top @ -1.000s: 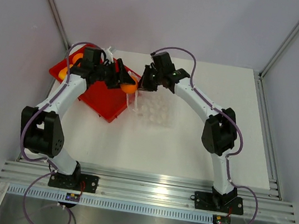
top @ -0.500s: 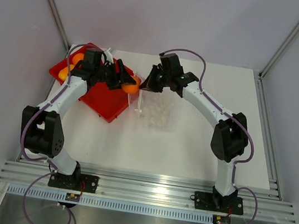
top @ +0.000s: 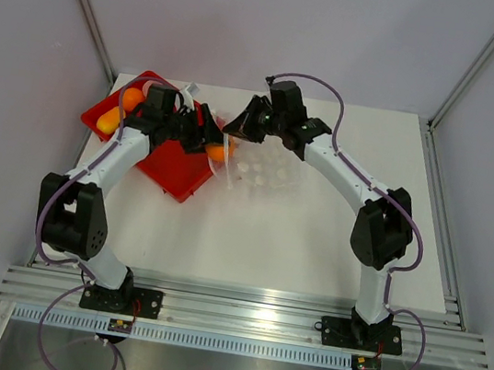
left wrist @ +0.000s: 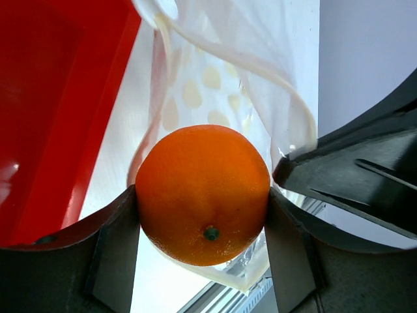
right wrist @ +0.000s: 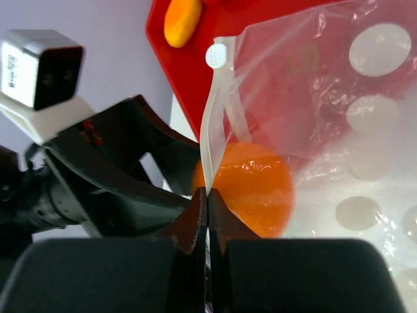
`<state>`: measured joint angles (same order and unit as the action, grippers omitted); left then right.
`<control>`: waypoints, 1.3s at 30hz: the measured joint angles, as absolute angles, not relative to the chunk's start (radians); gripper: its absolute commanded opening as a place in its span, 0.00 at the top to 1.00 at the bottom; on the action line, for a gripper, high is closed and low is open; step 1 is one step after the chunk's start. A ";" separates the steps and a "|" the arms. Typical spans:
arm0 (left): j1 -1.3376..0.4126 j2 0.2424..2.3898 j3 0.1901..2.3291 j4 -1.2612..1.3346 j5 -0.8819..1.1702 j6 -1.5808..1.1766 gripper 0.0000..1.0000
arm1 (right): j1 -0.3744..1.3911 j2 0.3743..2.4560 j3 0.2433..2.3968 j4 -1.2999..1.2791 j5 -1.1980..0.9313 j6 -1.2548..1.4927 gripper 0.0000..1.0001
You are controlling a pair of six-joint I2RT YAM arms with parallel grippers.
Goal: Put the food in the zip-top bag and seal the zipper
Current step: Place the fake fruit in the zipper food storage bag.
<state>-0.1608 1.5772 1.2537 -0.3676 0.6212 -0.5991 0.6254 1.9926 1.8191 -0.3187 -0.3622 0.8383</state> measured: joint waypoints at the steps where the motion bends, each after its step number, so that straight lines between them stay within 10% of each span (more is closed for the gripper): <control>1: -0.168 1.579 1.254 -0.369 0.621 -0.599 1.00 | 0.626 1.993 1.820 -0.308 -0.368 0.846 1.00; 10: -0.202 1.593 1.254 -0.372 0.604 -0.595 1.00 | 0.626 1.993 1.842 -0.227 -0.423 0.925 1.00; 15: -0.214 1.594 1.266 -0.409 0.577 -0.574 0.30 | 0.626 1.993 1.838 -0.227 -0.417 0.937 1.00; 23: -0.222 1.592 1.305 -0.492 0.533 -0.522 0.27 | 0.626 1.993 1.818 -0.229 -0.403 0.945 1.00; 28: -0.223 1.577 1.308 -0.532 0.525 -0.492 0.04 | 0.626 1.993 1.801 -0.229 -0.402 0.955 1.00; 34: -0.223 1.566 1.316 -0.554 0.524 -0.471 0.07 | 0.626 1.993 1.798 -0.229 -0.402 0.958 1.00; 39: -0.225 1.554 1.316 -0.562 0.525 -0.464 0.33 | 0.626 1.993 1.788 -0.229 -0.402 0.958 1.00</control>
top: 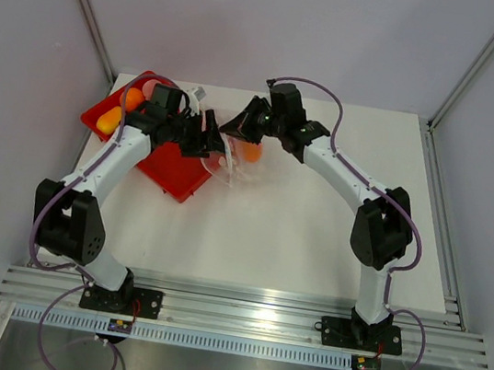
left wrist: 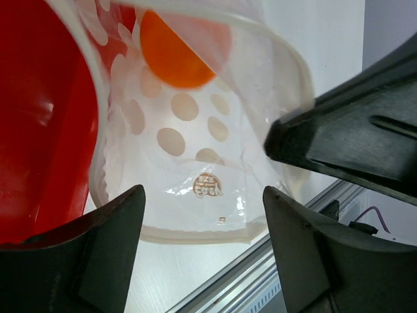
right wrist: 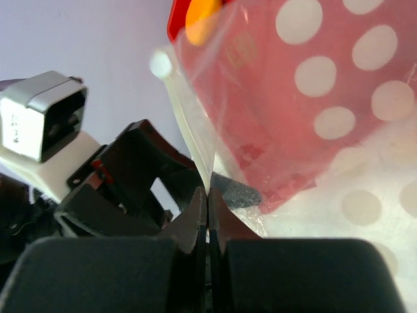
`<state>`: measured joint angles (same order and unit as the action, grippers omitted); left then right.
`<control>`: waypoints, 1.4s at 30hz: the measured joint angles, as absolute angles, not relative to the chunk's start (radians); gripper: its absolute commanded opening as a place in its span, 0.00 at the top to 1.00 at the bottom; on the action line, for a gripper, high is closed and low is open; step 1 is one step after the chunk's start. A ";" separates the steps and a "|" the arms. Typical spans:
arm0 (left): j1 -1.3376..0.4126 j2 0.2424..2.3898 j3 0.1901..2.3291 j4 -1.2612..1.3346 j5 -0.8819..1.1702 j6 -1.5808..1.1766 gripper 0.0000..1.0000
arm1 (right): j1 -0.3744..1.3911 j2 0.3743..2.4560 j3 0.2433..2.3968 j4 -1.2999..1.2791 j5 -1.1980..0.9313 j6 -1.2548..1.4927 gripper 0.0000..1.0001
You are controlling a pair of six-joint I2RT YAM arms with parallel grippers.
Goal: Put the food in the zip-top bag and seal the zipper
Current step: Place the fake fruit in the zipper food storage bag, then adjust the zipper food storage bag at the center of the board.
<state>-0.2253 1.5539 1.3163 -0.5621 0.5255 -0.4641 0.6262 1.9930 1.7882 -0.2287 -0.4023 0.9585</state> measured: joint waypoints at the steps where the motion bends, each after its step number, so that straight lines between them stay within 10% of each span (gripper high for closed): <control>1: -0.226 1.548 1.317 -0.563 0.526 -0.463 0.50 | 0.626 1.993 1.785 -0.228 -0.402 0.958 1.00; 6: -0.230 1.505 1.333 -0.575 0.542 -0.441 1.00 | 0.625 1.993 1.776 -0.229 -0.402 0.960 1.00; 10: -0.231 1.452 1.334 -0.574 0.549 -0.433 1.00 | 0.625 1.993 1.769 -0.228 -0.403 0.963 1.00; 14: -0.231 1.411 1.330 -0.570 0.536 -0.424 0.52 | 0.623 1.993 1.755 -0.221 -0.403 0.965 1.00; 15: -0.231 1.406 1.325 -0.567 0.524 -0.426 0.27 | 0.622 1.993 1.750 -0.220 -0.403 0.966 1.00; 18: -0.231 1.399 1.296 -0.558 0.482 -0.440 0.12 | 0.619 1.990 1.731 -0.213 -0.403 0.966 1.00; 30: -0.241 1.438 1.119 -0.484 0.345 -0.538 0.61 | 0.603 1.941 1.684 -0.203 -0.405 0.973 1.00; 33: -0.252 1.473 1.116 -0.453 0.355 -0.564 0.98 | 0.593 1.921 1.673 -0.204 -0.408 0.971 1.00; 42: -0.317 1.569 1.277 -0.447 0.451 -0.598 1.00 | 0.431 1.839 1.668 -0.405 -0.426 0.781 1.00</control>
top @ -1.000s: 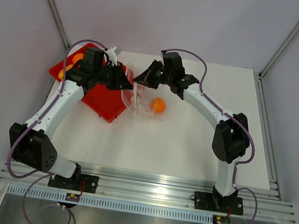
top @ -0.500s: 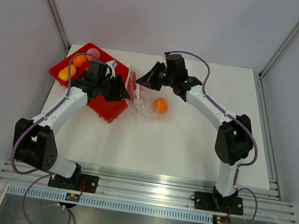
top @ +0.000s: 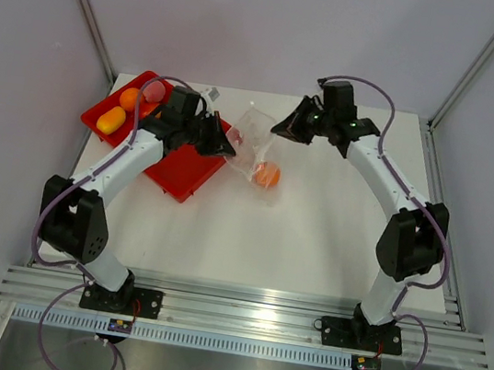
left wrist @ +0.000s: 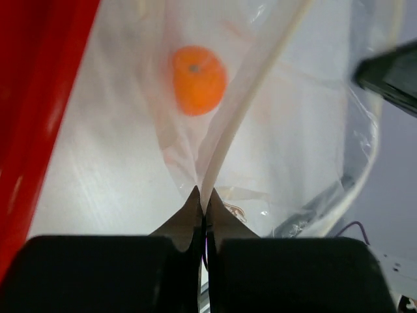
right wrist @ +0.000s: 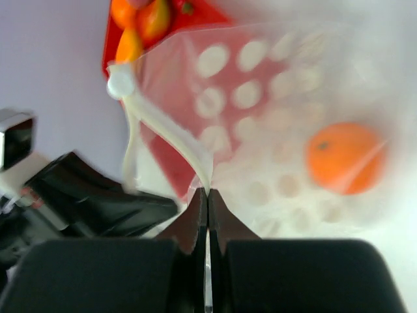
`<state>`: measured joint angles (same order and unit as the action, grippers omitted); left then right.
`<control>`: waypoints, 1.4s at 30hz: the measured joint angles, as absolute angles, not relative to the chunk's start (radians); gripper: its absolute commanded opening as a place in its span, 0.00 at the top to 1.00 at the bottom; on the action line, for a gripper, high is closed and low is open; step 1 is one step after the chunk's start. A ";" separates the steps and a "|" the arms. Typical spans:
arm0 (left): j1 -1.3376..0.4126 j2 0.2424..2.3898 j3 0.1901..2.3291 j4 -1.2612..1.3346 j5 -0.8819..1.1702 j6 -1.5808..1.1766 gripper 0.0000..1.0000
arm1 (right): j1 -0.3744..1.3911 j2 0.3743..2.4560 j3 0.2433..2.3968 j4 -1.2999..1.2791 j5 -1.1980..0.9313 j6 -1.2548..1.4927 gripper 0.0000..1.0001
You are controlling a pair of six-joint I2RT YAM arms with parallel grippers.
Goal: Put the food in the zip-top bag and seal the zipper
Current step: Adjust the zipper food storage bag at the center of the board, then pick up the fake fruit from the bin.
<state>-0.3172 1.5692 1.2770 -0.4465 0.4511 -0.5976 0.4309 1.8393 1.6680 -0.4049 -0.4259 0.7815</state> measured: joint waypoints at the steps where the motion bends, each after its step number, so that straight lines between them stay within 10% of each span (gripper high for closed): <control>1: -0.323 1.569 1.305 -0.446 0.468 -0.600 1.00 | 0.408 1.825 1.678 -0.446 -0.414 0.751 1.00; 12: -0.335 1.656 1.413 -0.437 0.502 -0.547 1.00 | 0.381 1.552 1.630 -0.644 -0.335 0.545 1.00; 17: -0.336 1.734 1.423 -0.521 0.500 -0.492 0.56 | 0.384 1.546 1.515 -0.630 -0.340 0.575 1.00; 27: -0.334 1.768 1.662 -0.695 0.401 -0.350 0.23 | 0.408 1.597 1.513 -0.538 -0.356 0.673 1.00; 42: -0.180 1.720 1.666 -0.690 0.413 -0.398 0.27 | 0.424 1.716 1.600 -0.513 -0.387 0.714 1.00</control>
<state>-0.1799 1.7203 1.6665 -0.6895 0.4126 -0.3985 0.4236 1.7161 1.6005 -0.5125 -0.3866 0.7139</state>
